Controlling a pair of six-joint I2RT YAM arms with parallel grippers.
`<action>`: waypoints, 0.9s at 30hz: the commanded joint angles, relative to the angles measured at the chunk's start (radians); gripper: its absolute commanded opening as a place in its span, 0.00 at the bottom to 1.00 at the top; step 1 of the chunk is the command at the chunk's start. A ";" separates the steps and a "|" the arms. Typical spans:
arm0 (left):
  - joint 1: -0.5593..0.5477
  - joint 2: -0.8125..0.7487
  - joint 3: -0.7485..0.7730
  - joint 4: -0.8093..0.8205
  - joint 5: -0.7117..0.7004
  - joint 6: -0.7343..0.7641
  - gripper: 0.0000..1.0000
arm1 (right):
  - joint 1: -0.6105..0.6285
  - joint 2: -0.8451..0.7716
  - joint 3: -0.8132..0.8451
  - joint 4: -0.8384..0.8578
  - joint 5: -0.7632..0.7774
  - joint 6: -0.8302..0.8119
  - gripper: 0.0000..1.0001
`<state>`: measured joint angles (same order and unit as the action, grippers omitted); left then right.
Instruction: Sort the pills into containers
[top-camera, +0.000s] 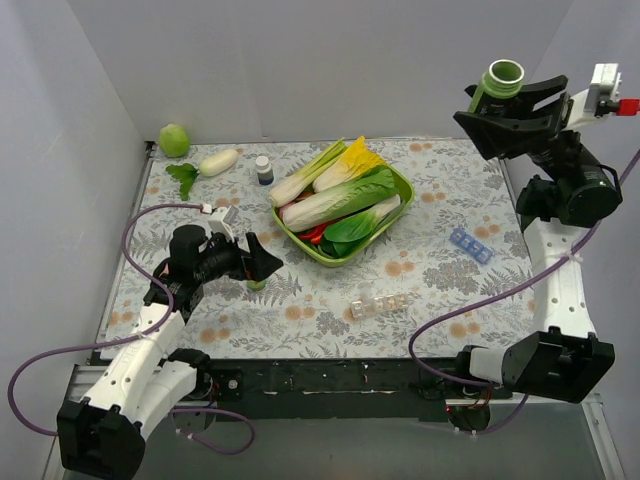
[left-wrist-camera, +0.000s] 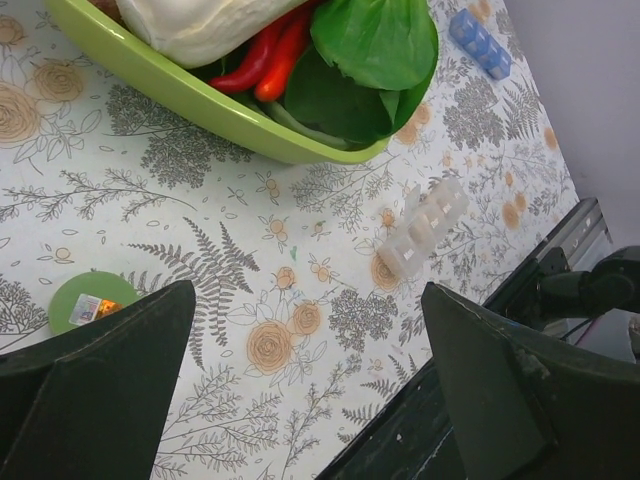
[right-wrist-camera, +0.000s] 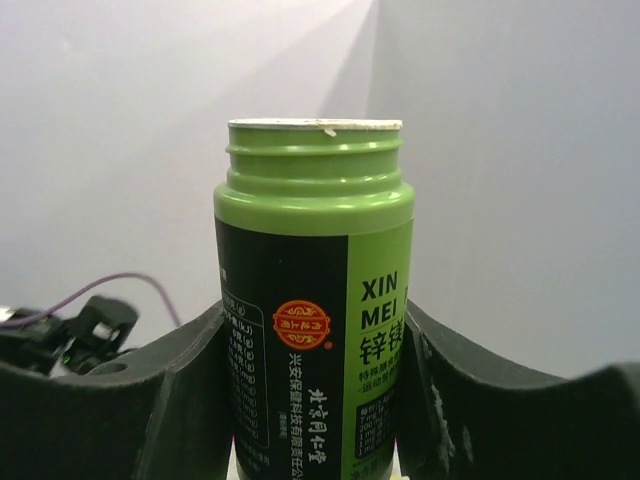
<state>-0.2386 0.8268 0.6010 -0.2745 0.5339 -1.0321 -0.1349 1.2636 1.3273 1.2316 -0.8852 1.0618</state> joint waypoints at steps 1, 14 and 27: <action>0.004 -0.020 -0.017 0.040 0.104 0.043 0.98 | 0.070 0.021 -0.064 0.287 -0.153 0.094 0.02; 0.002 -0.137 -0.177 0.337 0.325 0.069 0.98 | 0.283 -0.308 -0.411 -1.860 -0.289 -2.106 0.04; -0.005 -0.173 -0.211 0.348 0.206 0.129 0.98 | 0.503 -0.201 -0.553 -2.029 0.136 -2.214 0.04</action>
<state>-0.2417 0.6483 0.3988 0.0685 0.7982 -0.9398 0.3134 1.0122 0.7631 -0.7074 -0.8787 -1.0718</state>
